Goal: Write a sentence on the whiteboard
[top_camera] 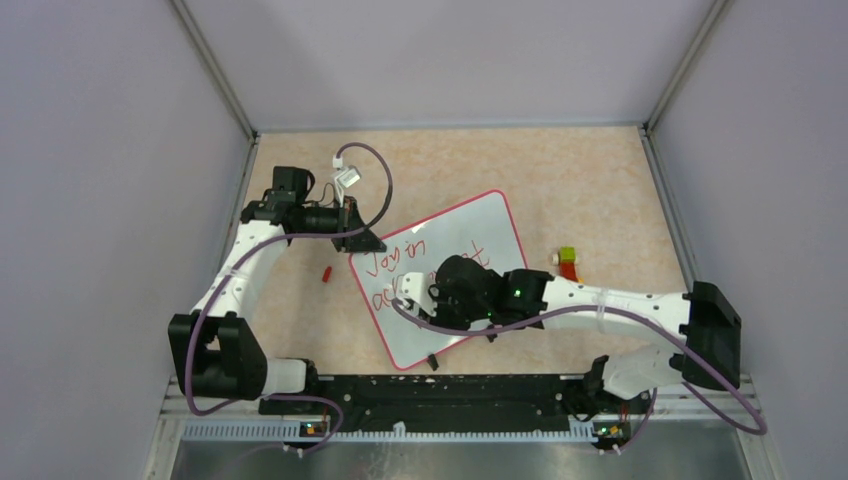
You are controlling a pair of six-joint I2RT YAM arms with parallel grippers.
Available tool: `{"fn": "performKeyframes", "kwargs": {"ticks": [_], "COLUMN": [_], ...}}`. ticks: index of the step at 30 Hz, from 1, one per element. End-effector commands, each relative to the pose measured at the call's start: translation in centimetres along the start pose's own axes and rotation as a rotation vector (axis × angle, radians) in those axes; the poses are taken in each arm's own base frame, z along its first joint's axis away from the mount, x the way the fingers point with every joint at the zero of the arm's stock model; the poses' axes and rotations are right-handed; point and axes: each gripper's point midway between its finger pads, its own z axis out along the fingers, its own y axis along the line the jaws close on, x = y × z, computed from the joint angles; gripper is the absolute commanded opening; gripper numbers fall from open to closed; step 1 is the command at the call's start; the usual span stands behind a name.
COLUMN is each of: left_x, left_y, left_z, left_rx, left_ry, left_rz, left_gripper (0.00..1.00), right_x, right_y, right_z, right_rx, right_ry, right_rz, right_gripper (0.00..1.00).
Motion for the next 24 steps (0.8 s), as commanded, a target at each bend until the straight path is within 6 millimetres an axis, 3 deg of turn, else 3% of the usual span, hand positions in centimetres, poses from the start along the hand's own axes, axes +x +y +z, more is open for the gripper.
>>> {"fn": "performKeyframes", "kwargs": {"ticks": [1, 11, 24], "left_x": [0.5, 0.4, 0.6], "left_y": [2.2, 2.3, 2.3], "left_z": [-0.1, -0.2, -0.2], "left_rx": [-0.108, -0.114, -0.114], "left_ry": [0.021, 0.022, 0.023], "left_rz": [0.035, 0.035, 0.036], "left_gripper": [0.0, 0.0, 0.0], "right_x": [1.3, 2.4, -0.6], "right_y": [-0.9, -0.6, 0.3], "right_z": [-0.7, -0.7, 0.8], "right_rx": [0.066, 0.055, 0.011], "right_ry": [0.034, 0.052, 0.014], "right_rz": [-0.024, -0.035, -0.04], "right_gripper": [0.0, 0.0, 0.0]}}
